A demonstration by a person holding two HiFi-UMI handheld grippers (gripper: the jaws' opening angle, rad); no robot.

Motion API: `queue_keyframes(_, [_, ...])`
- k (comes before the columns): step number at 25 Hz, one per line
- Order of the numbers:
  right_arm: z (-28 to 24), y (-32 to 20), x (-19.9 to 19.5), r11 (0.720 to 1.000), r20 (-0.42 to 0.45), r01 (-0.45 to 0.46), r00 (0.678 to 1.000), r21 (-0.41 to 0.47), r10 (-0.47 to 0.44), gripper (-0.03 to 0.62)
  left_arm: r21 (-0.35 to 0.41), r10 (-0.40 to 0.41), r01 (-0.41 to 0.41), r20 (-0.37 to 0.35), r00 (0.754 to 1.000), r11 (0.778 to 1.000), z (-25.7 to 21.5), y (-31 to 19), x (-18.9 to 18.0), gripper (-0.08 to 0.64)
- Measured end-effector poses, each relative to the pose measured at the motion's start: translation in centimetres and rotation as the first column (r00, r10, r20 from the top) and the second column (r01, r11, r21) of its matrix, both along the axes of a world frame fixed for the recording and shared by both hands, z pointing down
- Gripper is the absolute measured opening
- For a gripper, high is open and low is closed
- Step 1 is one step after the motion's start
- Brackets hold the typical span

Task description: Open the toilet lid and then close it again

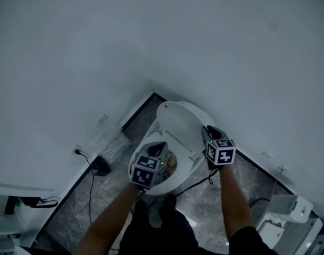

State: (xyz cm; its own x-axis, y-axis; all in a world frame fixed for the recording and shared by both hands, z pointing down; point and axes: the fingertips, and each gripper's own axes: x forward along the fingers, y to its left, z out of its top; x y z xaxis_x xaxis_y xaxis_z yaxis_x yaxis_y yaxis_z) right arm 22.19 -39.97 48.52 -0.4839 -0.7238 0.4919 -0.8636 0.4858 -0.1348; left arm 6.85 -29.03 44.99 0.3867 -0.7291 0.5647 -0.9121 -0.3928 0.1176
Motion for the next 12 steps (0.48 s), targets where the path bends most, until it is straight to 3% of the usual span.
queue_keyframes(12, [-0.2, 6.1, -3.3, 0.999, -0.053, 0.047, 0.997, 0.000, -0.047, 0.095, -0.011, 0.043, -0.043, -0.029, 0.999, 0.999, 0.5, 2.5, -2.2, 0.006])
